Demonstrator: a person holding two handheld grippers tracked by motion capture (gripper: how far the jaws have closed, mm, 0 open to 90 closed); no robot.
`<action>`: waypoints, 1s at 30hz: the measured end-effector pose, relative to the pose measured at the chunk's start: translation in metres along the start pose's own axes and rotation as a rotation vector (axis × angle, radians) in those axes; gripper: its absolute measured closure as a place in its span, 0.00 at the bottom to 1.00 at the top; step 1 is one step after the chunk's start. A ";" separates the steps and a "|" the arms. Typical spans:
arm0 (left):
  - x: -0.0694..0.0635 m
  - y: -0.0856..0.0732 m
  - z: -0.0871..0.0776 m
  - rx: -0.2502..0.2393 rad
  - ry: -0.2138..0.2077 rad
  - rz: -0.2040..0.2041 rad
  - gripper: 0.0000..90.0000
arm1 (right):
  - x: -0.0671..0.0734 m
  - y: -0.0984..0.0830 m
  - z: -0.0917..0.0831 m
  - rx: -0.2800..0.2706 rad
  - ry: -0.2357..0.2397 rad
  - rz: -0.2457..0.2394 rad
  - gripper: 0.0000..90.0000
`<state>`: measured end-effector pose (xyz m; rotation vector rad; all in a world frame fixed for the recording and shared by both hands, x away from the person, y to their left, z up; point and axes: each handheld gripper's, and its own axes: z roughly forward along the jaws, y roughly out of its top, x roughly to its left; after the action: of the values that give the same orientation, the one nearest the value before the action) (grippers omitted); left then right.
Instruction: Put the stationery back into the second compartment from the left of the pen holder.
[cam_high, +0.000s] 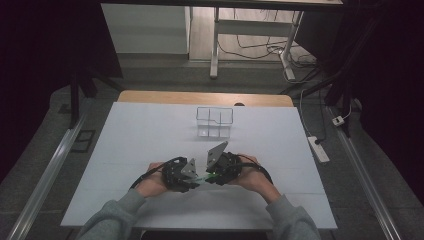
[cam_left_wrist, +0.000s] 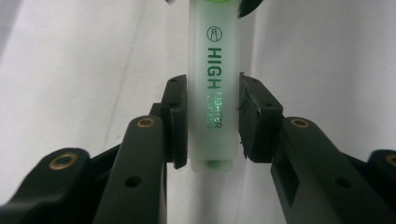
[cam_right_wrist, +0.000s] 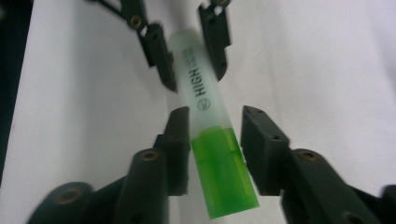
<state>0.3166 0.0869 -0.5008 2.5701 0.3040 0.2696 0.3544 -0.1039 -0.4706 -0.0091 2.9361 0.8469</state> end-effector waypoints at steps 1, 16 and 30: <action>0.001 -0.001 -0.001 -0.003 0.004 -0.005 0.73 | -0.001 0.000 -0.003 -0.023 -0.010 0.022 0.59; 0.021 -0.019 -0.013 -0.090 0.092 -0.183 0.73 | -0.021 -0.018 -0.030 -0.232 -0.163 0.281 0.42; 0.022 -0.022 -0.021 -0.211 0.148 -0.259 0.73 | -0.027 -0.024 -0.029 -0.284 -0.176 0.399 0.40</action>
<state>0.3293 0.1209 -0.4921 2.2779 0.6239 0.3749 0.3792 -0.1396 -0.4567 0.6149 2.6648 1.2363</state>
